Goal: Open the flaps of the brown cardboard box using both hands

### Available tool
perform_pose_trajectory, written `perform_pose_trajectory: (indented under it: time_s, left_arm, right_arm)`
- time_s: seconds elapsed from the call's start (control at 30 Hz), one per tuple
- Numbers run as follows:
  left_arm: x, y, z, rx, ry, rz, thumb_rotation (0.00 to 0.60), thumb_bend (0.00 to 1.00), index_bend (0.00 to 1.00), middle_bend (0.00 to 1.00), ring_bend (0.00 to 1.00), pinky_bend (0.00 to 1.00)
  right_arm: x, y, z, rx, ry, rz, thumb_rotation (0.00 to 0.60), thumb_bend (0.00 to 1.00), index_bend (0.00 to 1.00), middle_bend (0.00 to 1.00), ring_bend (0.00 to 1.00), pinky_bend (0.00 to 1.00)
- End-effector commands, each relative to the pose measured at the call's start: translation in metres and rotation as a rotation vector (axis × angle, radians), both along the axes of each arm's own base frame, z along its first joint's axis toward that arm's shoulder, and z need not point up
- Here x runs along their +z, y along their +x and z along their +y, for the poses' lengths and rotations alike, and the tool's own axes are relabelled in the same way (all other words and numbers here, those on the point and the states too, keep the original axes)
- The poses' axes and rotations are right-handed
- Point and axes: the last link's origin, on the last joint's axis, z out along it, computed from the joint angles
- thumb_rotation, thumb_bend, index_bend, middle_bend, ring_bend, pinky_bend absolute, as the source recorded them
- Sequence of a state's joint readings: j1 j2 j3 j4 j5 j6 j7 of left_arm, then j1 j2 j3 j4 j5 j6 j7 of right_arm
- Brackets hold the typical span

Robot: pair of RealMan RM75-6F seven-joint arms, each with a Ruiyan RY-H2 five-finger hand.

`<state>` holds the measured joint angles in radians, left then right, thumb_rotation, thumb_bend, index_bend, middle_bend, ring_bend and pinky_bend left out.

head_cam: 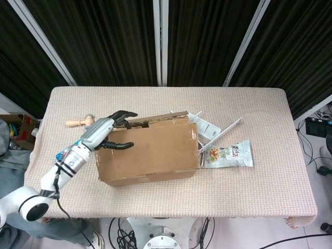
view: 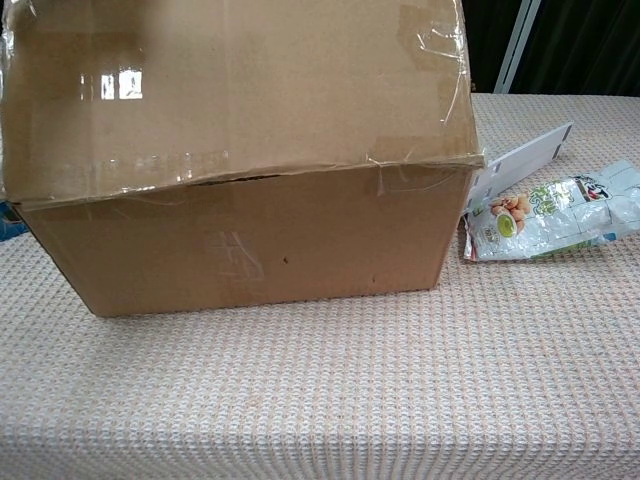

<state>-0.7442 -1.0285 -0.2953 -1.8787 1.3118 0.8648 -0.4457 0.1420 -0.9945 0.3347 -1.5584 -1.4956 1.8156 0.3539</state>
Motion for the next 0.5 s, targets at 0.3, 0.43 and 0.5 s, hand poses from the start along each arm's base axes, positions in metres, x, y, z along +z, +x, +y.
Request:
perform_pose_trajectory:
  time_s: [0.3, 0.43, 0.5]
  left_arm:
    - [0.032, -0.011, -0.088, 0.160, -0.383, -0.310, 0.122, 0.00, 0.11, 0.47, 0.14, 0.20]
    - [0.037, -0.019, -0.107, 0.191, -0.581, -0.370, 0.130, 0.00, 0.11, 0.50, 0.18, 0.20]
    - [0.044, -0.029, -0.104, 0.183, -0.609, -0.372, 0.133, 0.00, 0.11, 0.50, 0.19, 0.20]
  right_arm:
    - [-0.004, 0.004, 0.001, 0.047, -0.001, -0.021, 0.600, 0.20, 0.00, 0.00, 0.00, 0.00]
    - [-0.006, 0.004, 0.002, 0.046, 0.005, -0.015, 0.600, 0.20, 0.00, 0.00, 0.00, 0.00]
    - [-0.007, 0.005, 0.002, 0.048, 0.008, -0.016, 0.600, 0.20, 0.00, 0.00, 0.00, 0.00]
